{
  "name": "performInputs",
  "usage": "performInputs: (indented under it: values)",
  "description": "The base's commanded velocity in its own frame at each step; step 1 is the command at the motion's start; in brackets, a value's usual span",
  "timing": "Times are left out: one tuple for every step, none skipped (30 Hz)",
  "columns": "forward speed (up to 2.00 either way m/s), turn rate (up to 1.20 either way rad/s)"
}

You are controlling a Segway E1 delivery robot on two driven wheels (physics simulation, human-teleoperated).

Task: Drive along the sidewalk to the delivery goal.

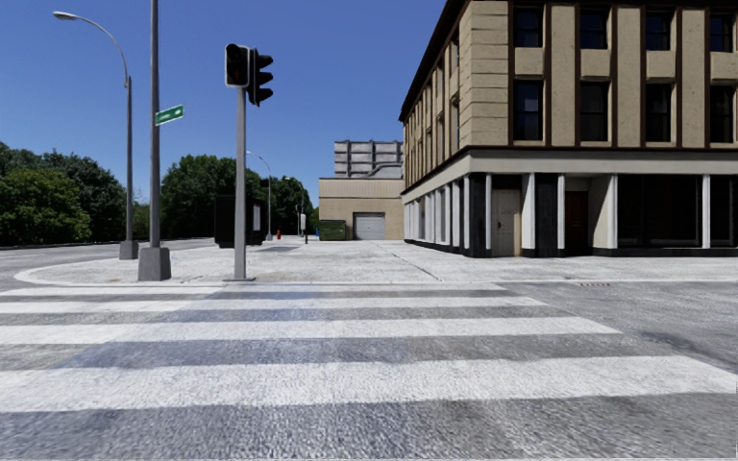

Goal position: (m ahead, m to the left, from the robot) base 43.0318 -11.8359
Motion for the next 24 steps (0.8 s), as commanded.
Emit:
performInputs:
  values:
    - [2.00, 0.00]
    - [2.00, 0.00]
    - [2.00, 0.00]
    - [2.00, 0.00]
    - [2.00, 0.00]
    - [2.00, 0.00]
    - [2.00, 0.00]
    - [2.00, 0.00]
    - [2.00, 0.00]
    - [2.00, 0.11]
    - [2.00, 0.34]
    - [2.00, 0.34]
    - [2.00, 0.43]
    - [2.00, 0.45]
    - [2.00, 0.42]
    - [2.00, 0.14]
    - [2.00, 0.14]
    - [2.00, 0.02]
    - [2.00, 0.00]
    - [2.00, 0.00]
    - [2.00, 0.00]
    - [2.00, 0.00]
    - [2.00, 0.00]
    - [2.00, 0.00]
